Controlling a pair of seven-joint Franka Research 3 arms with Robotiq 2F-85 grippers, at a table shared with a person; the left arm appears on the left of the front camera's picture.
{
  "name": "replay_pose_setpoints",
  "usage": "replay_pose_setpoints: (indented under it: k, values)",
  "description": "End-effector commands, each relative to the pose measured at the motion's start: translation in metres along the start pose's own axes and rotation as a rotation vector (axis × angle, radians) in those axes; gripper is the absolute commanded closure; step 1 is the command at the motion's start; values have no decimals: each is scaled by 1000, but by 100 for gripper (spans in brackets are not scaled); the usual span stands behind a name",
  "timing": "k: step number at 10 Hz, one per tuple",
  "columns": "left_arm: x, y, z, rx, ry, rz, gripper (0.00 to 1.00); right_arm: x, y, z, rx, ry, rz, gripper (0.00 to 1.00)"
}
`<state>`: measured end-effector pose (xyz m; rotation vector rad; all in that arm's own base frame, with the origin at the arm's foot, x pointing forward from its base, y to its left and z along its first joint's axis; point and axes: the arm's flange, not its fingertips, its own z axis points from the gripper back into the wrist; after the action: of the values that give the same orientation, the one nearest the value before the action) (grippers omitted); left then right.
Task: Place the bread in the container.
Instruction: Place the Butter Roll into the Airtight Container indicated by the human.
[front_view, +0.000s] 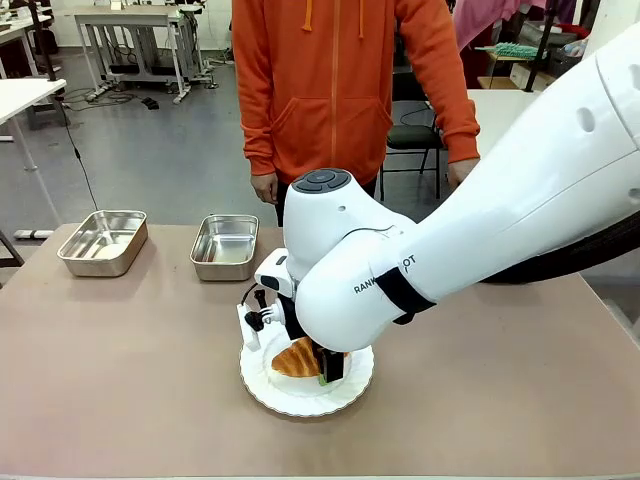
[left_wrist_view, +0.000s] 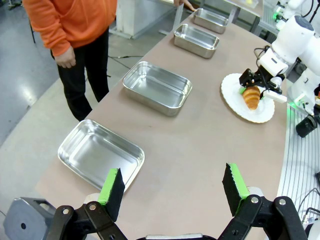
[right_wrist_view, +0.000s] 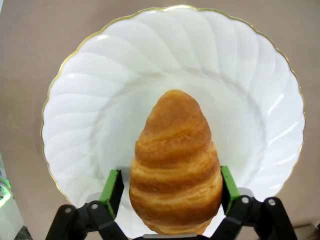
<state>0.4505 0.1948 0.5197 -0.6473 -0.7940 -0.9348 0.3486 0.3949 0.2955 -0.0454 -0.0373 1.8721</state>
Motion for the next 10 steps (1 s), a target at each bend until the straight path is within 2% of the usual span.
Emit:
replay_pose_setpoints:
  k: [1, 2, 3, 4, 5, 6, 10]
  values:
    - [3, -2, 1, -1, -5, -9, 0, 4, -1, -1, -43, 2, -28, 20]
    - [3, -2, 1, -1, -5, -9, 0, 3, -1, -2, -37, 6, -30, 40]
    - [3, -2, 1, -1, -5, -9, 0, 3, -1, -1, -32, 5, -32, 24]
    - [3, -2, 1, -1, -5, -9, 0, 3, -1, 0, -30, 6, -33, 60]
    - [3, -2, 1, -1, -5, -9, 0, 3, -4, 4, 35, 78, -51, 44]
    - [3, -2, 1, -1, -5, -9, 0, 0, -2, 2, -6, -3, -10, 44]
    - [3, -2, 1, -1, -5, -9, 0, 0, -2, 2, -6, -3, -10, 44]
